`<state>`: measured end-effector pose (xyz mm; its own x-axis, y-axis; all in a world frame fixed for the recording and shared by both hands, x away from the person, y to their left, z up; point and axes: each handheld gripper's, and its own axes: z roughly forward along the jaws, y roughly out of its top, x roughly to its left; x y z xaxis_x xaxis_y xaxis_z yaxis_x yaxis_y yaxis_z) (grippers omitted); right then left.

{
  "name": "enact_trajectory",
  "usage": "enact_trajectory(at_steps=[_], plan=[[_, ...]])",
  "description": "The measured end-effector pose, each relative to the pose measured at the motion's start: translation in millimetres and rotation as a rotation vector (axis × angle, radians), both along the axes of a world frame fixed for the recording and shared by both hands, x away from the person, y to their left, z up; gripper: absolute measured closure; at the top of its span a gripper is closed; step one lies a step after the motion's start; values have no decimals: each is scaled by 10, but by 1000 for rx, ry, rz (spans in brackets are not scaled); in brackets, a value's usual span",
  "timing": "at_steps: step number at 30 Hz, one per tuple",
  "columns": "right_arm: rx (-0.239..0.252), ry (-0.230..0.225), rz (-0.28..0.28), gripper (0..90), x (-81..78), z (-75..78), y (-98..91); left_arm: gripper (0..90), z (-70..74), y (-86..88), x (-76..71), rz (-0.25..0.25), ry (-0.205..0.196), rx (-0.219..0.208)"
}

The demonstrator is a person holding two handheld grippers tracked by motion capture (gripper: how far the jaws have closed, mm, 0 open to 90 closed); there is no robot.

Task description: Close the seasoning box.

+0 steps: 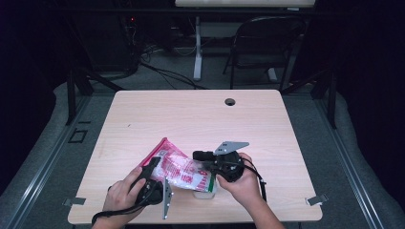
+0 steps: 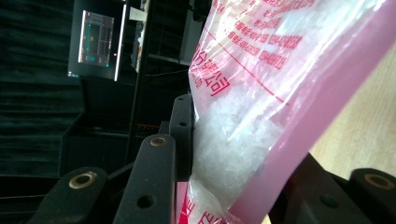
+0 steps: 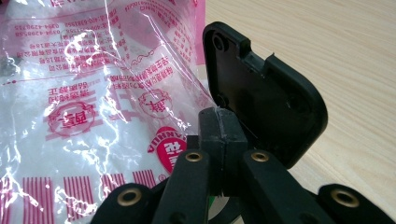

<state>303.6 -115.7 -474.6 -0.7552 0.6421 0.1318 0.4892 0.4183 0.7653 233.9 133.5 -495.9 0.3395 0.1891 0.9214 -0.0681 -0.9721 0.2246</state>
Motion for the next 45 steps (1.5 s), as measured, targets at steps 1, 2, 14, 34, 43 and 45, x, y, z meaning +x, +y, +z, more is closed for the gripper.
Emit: enact_trajectory(at_steps=[1,2,14,34,43,45], plan=[[-3,1,2,900,0,2,-1,731,-13,7,2,0,4,-13],[0,0,-1,900,-3,1,2,731,-20,12,2,0,9,-19],[-6,-6,4,900,-20,17,22,734,-120,72,8,12,53,-104],[9,-12,17,900,-55,42,46,736,-270,156,28,7,122,-216],[5,-7,33,900,-64,29,74,737,-378,221,77,-2,200,-277],[7,-7,31,900,-67,26,81,737,-405,221,89,-2,218,-288]])
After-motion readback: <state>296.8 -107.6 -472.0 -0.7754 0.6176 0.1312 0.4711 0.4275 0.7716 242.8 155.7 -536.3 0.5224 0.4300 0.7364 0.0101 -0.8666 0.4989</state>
